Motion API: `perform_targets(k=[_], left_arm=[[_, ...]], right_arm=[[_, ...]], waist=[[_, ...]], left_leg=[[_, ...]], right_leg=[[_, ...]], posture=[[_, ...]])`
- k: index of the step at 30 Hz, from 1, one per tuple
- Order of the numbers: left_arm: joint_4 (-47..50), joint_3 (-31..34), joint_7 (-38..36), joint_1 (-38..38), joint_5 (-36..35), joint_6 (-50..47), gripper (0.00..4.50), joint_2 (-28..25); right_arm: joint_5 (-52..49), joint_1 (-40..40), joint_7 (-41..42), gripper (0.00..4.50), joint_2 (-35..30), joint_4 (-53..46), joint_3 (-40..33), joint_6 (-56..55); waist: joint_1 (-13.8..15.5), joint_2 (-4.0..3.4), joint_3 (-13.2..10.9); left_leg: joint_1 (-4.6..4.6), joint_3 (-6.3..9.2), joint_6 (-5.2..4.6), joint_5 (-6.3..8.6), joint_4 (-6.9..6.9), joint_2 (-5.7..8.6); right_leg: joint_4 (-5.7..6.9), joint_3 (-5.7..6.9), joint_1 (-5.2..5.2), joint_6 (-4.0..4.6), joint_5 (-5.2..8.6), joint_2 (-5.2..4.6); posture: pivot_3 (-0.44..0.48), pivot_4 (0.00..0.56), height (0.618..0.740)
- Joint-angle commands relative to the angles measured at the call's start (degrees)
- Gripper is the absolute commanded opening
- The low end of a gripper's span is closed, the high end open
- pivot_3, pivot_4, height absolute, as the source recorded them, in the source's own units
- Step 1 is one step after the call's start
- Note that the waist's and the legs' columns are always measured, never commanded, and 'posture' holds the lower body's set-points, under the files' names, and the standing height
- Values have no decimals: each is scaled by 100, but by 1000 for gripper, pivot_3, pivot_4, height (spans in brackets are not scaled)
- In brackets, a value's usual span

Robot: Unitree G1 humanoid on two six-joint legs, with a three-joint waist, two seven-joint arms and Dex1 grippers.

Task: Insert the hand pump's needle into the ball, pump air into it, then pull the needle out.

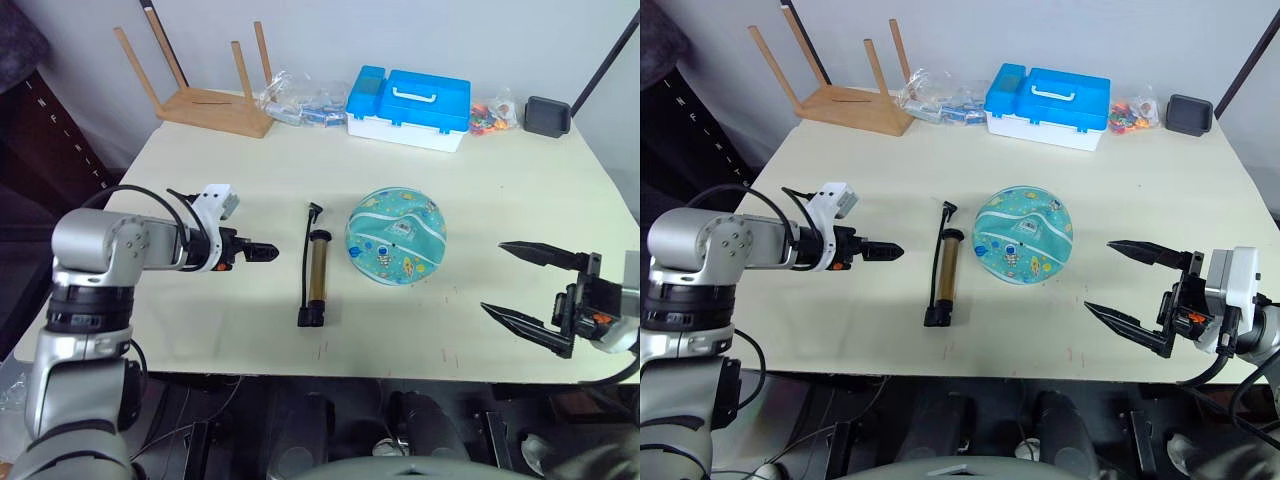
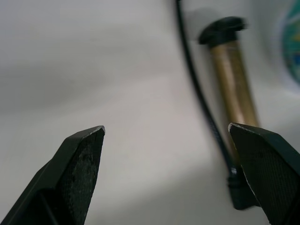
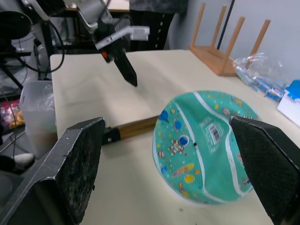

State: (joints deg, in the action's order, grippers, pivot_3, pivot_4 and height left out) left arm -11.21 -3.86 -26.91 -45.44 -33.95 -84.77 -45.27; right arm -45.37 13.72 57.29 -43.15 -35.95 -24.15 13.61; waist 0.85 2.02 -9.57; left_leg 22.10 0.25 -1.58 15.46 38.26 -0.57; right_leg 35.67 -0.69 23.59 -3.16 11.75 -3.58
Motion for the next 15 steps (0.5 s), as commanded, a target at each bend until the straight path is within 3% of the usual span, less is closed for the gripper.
perform_targets(k=[1, 8, 15], left_arm=[[-651, -504, -257, -455, 453, 489, 4500, 190], [-2094, -1297, -782, -1251, 1252, 1234, 4500, 931], [-2701, -1447, -664, -1501, 1923, 1601, 4500, 1526]], right_arm=[[-93, 90, -152, 4438, 73, -327, -197, -28], [-18, 59, -543, 4438, 242, -608, 58, -3], [11, -11, -725, 4438, 304, -639, 162, -25]], waist=[[2, 2, 0], [-21, 6, 0], [0, 6, 0]], left_leg=[[4, 1, 0, 0, 1, 1], [24, 2, -1, -1, 10, 13], [46, 7, -2, -1, 12, 17]], right_leg=[[0, 0, 1, 1, -1, -1], [-2, -3, 7, 3, -2, -1], [-4, 7, 17, -23, -14, -1]], posture=[[0, 150, 740], [0, 150, 740], [0, 150, 740]])
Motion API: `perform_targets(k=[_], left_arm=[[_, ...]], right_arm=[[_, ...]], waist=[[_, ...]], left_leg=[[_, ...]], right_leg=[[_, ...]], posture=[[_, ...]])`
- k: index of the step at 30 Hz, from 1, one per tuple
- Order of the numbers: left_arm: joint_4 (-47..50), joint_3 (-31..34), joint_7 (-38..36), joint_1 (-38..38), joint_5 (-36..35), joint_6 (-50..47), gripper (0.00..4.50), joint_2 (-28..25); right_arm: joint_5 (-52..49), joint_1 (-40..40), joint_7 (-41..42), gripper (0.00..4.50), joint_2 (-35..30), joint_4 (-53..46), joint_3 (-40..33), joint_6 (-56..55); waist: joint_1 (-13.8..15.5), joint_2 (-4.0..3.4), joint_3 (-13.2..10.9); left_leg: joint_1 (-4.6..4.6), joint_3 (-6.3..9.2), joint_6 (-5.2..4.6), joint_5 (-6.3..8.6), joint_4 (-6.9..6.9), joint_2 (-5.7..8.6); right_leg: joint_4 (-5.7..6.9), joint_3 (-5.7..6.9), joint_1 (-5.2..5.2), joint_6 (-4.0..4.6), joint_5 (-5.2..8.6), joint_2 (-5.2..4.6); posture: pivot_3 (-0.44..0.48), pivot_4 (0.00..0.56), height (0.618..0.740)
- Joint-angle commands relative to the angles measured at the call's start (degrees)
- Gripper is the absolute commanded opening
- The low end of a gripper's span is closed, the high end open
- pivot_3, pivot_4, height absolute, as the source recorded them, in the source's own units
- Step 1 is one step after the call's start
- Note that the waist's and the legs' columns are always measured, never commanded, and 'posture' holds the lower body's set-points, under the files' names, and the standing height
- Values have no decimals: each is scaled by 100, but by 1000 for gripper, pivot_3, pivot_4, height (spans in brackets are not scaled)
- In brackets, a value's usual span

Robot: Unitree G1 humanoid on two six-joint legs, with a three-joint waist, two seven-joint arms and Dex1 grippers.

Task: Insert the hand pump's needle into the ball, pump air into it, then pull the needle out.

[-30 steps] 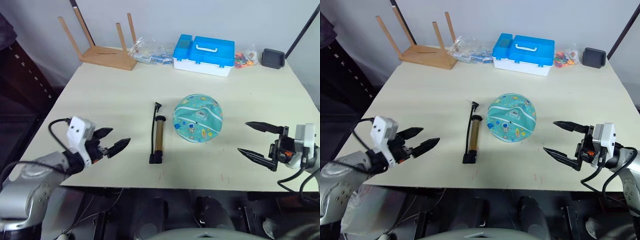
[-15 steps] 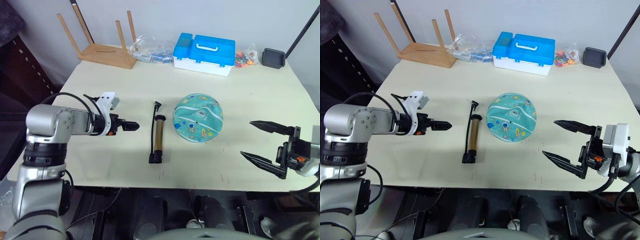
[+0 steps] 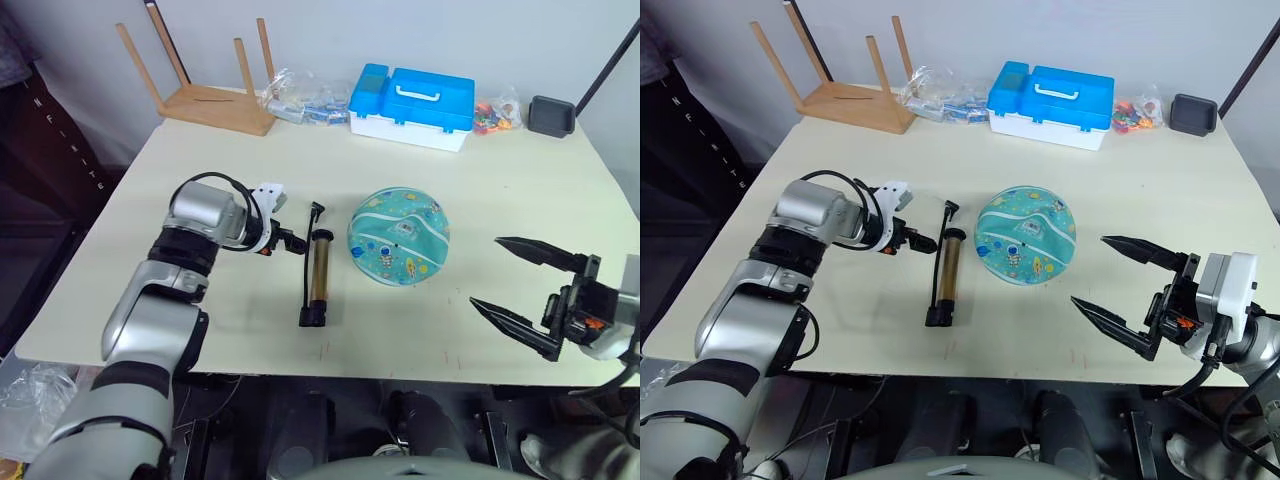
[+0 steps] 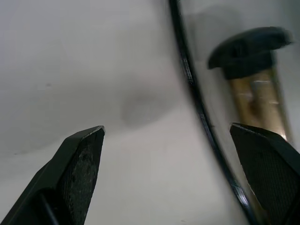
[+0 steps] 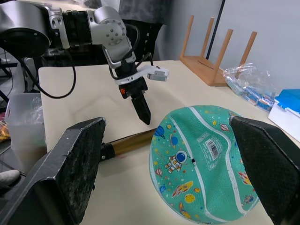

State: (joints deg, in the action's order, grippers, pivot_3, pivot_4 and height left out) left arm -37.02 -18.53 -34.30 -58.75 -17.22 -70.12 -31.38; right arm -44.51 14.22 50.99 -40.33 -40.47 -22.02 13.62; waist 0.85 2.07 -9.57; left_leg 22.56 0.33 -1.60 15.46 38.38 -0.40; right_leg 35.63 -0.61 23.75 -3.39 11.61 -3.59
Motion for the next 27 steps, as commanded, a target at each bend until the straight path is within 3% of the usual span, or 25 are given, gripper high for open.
perform_targets(k=[1, 17, 24, 25, 26, 27], left_arm=[[-173, 51, 83, -168, 308, 140, 4500, 188], [-861, 575, 770, -125, 991, 378, 4500, 1388], [-1623, 820, 782, -179, 1173, 696, 4500, 1650], [-1748, 917, 759, -186, 1149, 677, 3991, 1676], [-1841, 1021, 760, -198, 1121, 635, 3941, 1685], [-1881, 1086, 756, -200, 1119, 624, 3373, 1680]], right_arm=[[-81, -52, -127, 4438, 50, -200, -35, -25], [246, 34, -20, 4438, 284, 49, 126, -210], [388, 2, -90, 4438, 410, 34, 267, -267], [434, 15, -117, 4500, 451, 18, 305, -291], [466, 29, -130, 4500, 475, 10, 327, -308], [486, 37, -139, 4500, 493, 11, 337, -315]], waist=[[3, 0, 0], [32, -17, 15], [52, -76, 61], [51, -78, 62], [49, -80, 63], [48, -81, 64]], left_leg=[[6, 3, 0, 0, 2, 2], [-7, 15, -2, -2, 26, 13], [-33, 17, -3, -2, 28, 17], [-47, 16, -3, -2, 28, 17], [-57, 15, -3, -2, 28, 16], [-59, 14, -3, -2, 28, 16]], right_leg=[[0, -1, 0, -1, 0, 0], [16, -5, -23, -7, 1, -1], [21, -6, -46, -26, 14, -1], [21, -6, -57, -28, 17, -1], [21, -7, -66, -31, 25, -1], [21, -9, -68, -21, 31, -1]], posture=[[0, 150, 740], [0, 150, 740], [0, 150, 740], [0, 150, 740], [0, 150, 740], [0, 150, 740]])
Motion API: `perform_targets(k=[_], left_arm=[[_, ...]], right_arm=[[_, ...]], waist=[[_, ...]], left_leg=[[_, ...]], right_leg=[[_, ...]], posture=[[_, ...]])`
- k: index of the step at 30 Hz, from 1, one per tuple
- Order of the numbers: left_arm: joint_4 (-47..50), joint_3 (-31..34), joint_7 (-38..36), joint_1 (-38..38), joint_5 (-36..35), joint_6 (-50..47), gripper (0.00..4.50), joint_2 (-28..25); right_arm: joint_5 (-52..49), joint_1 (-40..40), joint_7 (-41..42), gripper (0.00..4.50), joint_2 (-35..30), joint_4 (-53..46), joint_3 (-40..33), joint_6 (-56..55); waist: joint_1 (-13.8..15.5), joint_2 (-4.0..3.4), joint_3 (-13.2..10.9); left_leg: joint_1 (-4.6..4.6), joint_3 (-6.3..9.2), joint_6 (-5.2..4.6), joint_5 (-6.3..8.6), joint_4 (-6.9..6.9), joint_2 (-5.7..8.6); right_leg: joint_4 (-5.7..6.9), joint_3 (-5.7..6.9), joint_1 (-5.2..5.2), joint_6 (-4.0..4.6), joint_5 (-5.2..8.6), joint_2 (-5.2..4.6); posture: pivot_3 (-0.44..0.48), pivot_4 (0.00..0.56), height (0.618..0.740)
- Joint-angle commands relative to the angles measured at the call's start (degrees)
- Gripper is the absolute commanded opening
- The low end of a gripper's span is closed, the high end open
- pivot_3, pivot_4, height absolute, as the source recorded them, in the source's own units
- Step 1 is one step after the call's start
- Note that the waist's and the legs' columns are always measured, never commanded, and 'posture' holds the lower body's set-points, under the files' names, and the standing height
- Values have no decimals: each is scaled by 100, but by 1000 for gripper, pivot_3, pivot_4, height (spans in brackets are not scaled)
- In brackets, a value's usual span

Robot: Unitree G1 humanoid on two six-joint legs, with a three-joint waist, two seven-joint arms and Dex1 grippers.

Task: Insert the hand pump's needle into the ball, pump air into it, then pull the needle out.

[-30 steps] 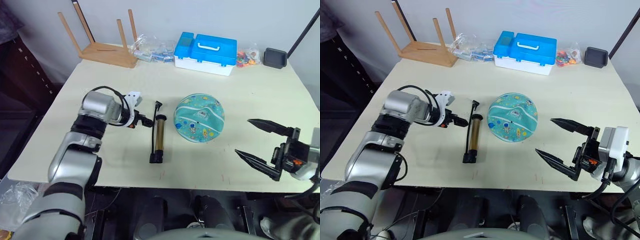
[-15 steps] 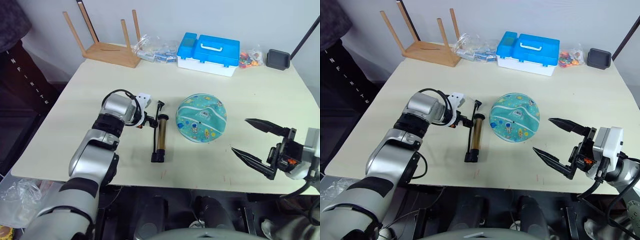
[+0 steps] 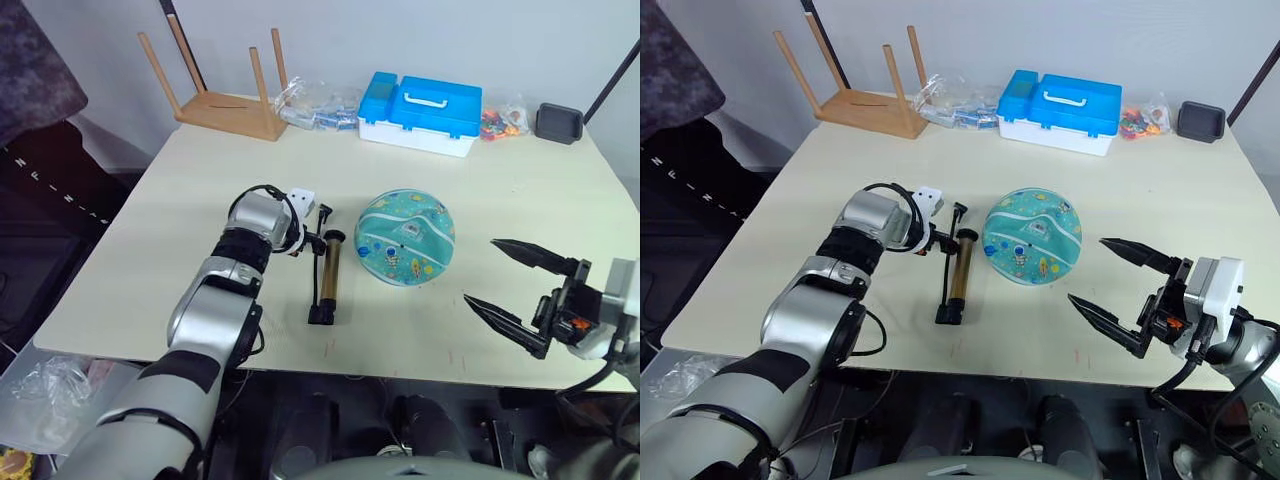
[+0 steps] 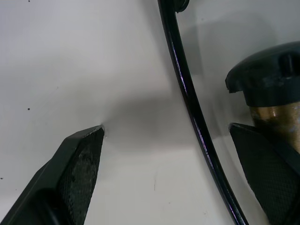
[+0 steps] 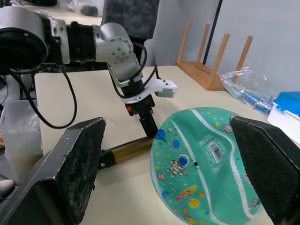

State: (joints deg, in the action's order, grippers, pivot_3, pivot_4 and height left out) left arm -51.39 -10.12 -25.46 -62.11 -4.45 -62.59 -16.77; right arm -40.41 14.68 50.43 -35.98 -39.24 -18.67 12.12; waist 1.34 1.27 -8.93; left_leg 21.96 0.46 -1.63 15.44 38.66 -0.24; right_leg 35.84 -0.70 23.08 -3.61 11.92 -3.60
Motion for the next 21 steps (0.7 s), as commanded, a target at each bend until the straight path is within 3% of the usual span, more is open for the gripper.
perform_targets(k=[1, 7, 21], left_arm=[[-439, 299, -143, 135, -153, -129, 2979, 215], [450, 941, -372, 380, -581, -763, 236, 44], [5242, 1874, -440, 2372, -1788, -1985, 111, -562]], right_arm=[[90, -9, -83, 4500, 65, -97, -1, -169], [107, 30, -60, 4500, 23, -18, -78, -134], [-170, -84, -231, 4500, -88, 46, -213, 185]], waist=[[-3, -1, 1], [-27, 0, 1], [-66, 18, -11]], left_leg=[[0, 0, 0, 0, 0, 0], [5, 1, -3, 2, -1, 4], [12, 13, -14, 11, -14, -14]], right_leg=[[0, -2, 0, 2, 2, 0], [-1, -5, 2, -17, -10, -3], [-2, -27, 23, 0, -18, -6]], posture=[[0, 150, 740], [0, 150, 740], [0, 150, 740]])
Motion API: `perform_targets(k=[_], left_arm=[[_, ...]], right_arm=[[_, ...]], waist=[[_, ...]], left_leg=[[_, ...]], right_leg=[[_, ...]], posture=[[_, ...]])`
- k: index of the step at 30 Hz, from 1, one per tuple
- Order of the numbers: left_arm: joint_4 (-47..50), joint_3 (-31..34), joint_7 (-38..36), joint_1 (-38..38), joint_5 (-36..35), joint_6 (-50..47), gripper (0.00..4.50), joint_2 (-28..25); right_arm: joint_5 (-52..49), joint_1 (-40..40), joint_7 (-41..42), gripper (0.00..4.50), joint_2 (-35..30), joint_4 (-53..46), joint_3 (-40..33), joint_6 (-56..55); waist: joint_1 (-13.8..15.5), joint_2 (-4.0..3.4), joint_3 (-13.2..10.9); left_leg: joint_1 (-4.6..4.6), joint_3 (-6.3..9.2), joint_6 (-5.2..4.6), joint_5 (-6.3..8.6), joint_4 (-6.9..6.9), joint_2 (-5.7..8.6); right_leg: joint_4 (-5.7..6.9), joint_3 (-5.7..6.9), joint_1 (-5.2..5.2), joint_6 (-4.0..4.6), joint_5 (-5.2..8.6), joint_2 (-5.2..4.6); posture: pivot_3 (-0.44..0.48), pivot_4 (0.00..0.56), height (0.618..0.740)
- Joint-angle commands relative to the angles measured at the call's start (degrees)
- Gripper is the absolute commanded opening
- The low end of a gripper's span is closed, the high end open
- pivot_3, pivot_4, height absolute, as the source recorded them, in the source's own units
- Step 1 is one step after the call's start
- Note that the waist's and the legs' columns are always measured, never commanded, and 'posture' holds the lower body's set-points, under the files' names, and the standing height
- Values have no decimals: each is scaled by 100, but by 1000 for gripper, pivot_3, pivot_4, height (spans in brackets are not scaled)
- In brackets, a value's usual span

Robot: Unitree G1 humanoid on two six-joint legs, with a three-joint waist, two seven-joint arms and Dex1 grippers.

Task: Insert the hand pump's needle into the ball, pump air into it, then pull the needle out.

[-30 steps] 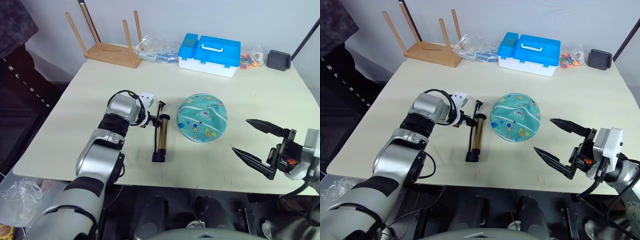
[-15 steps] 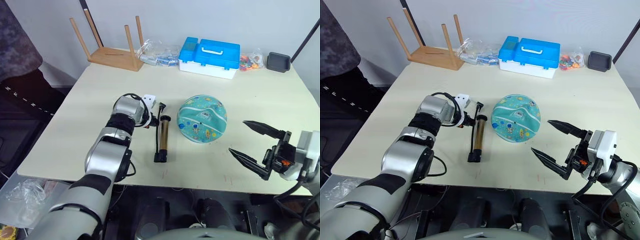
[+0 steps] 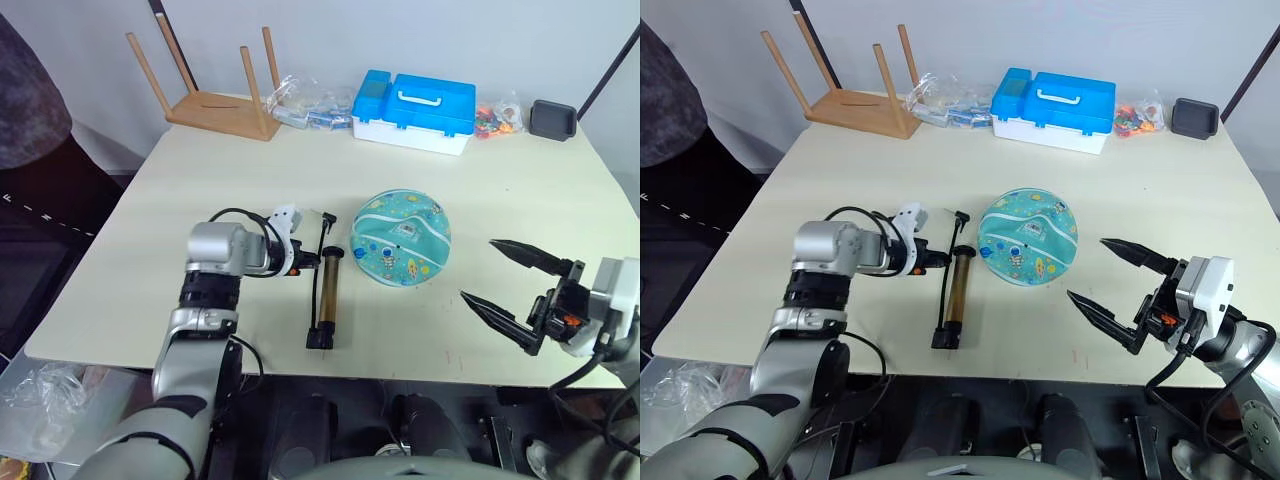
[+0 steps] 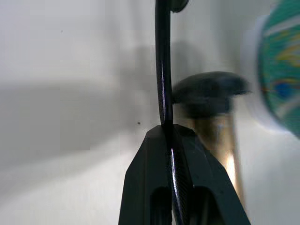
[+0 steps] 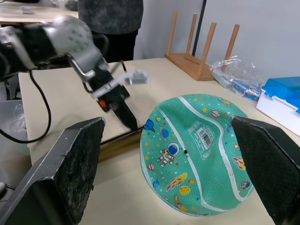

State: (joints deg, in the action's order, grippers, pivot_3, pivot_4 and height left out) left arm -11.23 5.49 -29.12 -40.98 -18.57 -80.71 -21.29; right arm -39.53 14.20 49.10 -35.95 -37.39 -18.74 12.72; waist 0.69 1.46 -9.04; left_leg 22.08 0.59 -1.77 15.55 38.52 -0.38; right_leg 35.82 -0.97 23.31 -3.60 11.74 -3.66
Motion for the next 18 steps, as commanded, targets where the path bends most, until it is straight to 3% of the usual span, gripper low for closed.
perform_targets(k=[1, 4, 9, 18], left_arm=[[1549, 372, -78, 381, -479, -257, 111, -132], [2337, 439, -184, 757, -760, -277, 111, -299], [3104, 276, -750, 1266, -1080, 499, 111, -899], [3416, -676, -2204, 1460, -1124, 2266, 111, -2045]], right_arm=[[-324, -33, -125, 4500, -105, -158, -239, 182], [-554, 1, -278, 4500, -174, -276, -310, 420], [-665, 40, -789, 4500, -254, -557, -186, 908], [-553, -186, -1581, 4500, -572, -1120, 75, 1693]], waist=[[0, 0, 0], [15, 0, 0], [6, 1, -1], [10, 3, -3]], left_leg=[[0, -1, 0, 0, 0, -2], [0, 0, 0, 0, 0, -2], [-2, -1, 0, 0, -3, -2], [-2, -16, -1, 0, -3, 0]], right_leg=[[0, -1, 0, 1, 0, -1], [0, -1, 0, 22, 13, -5], [0, -2, 1, 24, 14, -4], [-7, -10, 3, 26, 15, -7]], posture=[[0, 150, 740], [0, 150, 740], [0, 150, 740], [0, 150, 740]])
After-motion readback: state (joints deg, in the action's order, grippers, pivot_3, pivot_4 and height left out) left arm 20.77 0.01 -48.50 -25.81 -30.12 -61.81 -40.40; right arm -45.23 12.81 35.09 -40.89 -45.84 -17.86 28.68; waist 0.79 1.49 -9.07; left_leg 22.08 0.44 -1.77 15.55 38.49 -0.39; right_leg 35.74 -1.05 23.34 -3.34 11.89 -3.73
